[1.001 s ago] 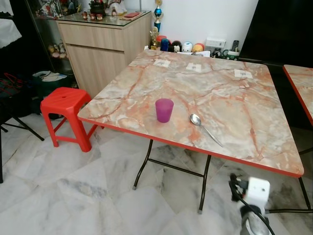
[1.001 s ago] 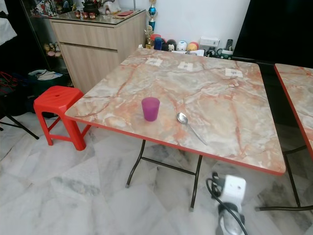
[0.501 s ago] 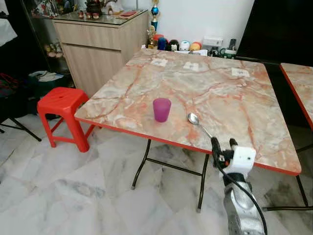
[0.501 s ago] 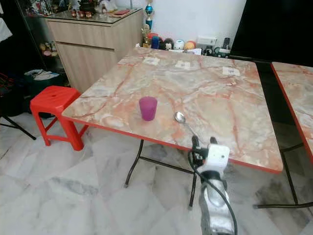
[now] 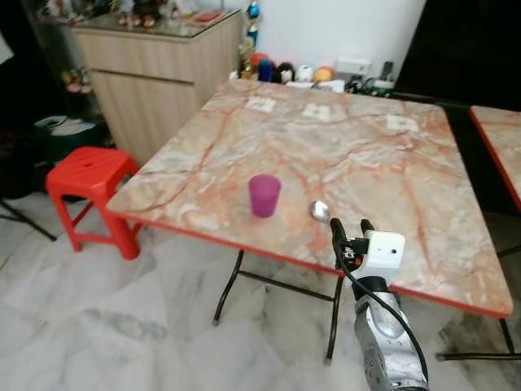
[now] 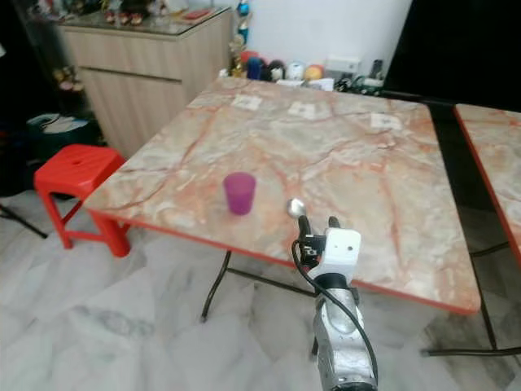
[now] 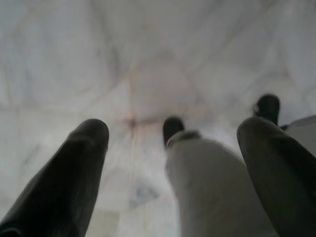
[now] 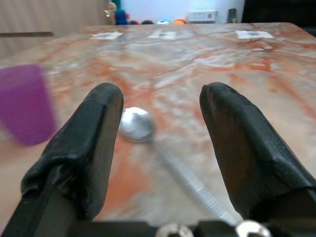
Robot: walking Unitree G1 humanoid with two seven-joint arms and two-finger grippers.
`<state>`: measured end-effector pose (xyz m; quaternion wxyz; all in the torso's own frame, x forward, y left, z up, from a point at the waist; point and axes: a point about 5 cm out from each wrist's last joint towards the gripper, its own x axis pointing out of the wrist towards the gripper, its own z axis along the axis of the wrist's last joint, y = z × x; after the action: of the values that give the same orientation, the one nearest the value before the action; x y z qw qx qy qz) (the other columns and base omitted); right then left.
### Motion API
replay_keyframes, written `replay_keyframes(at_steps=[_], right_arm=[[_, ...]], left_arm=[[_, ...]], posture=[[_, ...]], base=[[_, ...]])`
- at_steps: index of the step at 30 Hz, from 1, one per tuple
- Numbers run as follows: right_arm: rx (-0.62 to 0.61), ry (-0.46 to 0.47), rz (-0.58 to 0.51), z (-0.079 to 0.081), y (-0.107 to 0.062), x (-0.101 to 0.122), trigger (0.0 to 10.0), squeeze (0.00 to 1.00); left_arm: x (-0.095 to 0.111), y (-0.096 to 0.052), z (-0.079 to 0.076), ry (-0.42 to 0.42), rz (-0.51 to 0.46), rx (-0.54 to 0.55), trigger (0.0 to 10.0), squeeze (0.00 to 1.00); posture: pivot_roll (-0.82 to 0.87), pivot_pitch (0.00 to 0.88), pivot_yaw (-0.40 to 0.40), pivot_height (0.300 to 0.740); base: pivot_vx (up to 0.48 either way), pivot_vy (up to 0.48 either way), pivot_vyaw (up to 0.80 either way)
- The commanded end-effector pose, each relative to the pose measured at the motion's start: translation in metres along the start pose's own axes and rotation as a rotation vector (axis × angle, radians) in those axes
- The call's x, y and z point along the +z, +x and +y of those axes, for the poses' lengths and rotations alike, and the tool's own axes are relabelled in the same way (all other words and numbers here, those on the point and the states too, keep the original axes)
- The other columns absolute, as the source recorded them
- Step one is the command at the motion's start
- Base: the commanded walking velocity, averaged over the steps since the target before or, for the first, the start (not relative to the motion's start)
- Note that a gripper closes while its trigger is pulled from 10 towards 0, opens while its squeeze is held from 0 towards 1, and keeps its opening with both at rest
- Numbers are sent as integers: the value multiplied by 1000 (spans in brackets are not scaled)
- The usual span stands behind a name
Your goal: Setting the table
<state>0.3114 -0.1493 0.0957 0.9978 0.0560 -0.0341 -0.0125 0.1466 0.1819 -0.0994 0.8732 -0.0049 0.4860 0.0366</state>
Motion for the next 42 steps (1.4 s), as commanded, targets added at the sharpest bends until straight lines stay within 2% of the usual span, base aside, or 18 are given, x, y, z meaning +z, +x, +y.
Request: replay_keyframes(at_steps=[1, 8, 14, 15, 18, 20, 22, 23, 26, 29, 30, 31, 35, 38, 42], right_arm=[[6, 12, -22, 5, 2, 8, 10000, 0], [-4, 6, -21, 4, 4, 8, 10000, 0], [-38, -42, -25, -11, 8, 14, 10000, 0], [-70, -60, -29, -21, 9, 16, 10000, 0], [-121, -100, -20, -39, 11, 20, 10000, 0], [-121, -129, -18, -46, 11, 23, 10000, 0], [-104, -158, -5, -53, 12, 26, 10000, 0], [-82, -211, 27, -60, 12, 26, 10000, 0], [-30, -294, 113, -77, 10, 26, 10000, 0], [42, -345, 203, -92, 6, 25, 10000, 0], [42, -345, 203, -92, 6, 25, 10000, 0], [73, -377, 246, -100, 3, 25, 10000, 0], [156, -333, 293, -98, 0, 24, 10000, 0], [309, -334, 372, -85, -7, 14, 10000, 0], [320, -289, 401, -83, -7, 12, 10000, 0]], left_arm=[[-9, -2, 2, 4, 27, 0, 10000, 0], [-9, -2, 2, 6, 27, 1, 10000, 0], [-7, -2, 2, -9, 16, 10, 10000, 0], [-7, -2, 2, -14, 11, 12, 10000, 0], [-6, -1, 2, -15, 11, 12, 10000, 0], [-6, -1, 2, -16, 12, 12, 10000, 0], [-6, -1, 2, -19, 12, 12, 10000, 0], [-6, -1, 1, -21, 12, 12, 10000, 0], [-6, -1, 1, -28, 11, 14, 10000, 0], [-6, -1, 2, -30, 10, 16, 10000, 0], [-6, -1, 2, -30, 10, 16, 10000, 0], [-5, -1, 2, -28, 10, 17, 10000, 0], [-5, -1, 3, -18, 12, 14, 10000, 0], [-4, -1, 3, -17, 10, 12, 10000, 0], [-3, -1, 4, 1, 9, 10, 10000, 0]], posture=[[34, 0, -25, 740], [37, 0, -23, 740], [45, 0, -29, 740], [46, 0, -30, 740], [40, 0, -29, 740], [40, 0, -29, 740], [40, 0, -29, 740], [47, 0, -30, 740], [51, 0, -30, 740], [37, 0, -23, 740], [37, 0, -23, 740], [30, 0, -20, 740], [29, 0, -11, 740], [35, 0, -10, 740], [43, 0, -9, 740]], base=[[289, 0, 0], [289, 0, 0], [0, 0, 0], [0, 0, 0], [0, 0, 0], [0, 0, 0], [0, 0, 0], [0, 0, 0], [0, 0, 0], [0, 0, 0], [0, 0, 0], [0, 0, 0], [0, 0, 0], [0, 0, 0], [0, 0, 0]])
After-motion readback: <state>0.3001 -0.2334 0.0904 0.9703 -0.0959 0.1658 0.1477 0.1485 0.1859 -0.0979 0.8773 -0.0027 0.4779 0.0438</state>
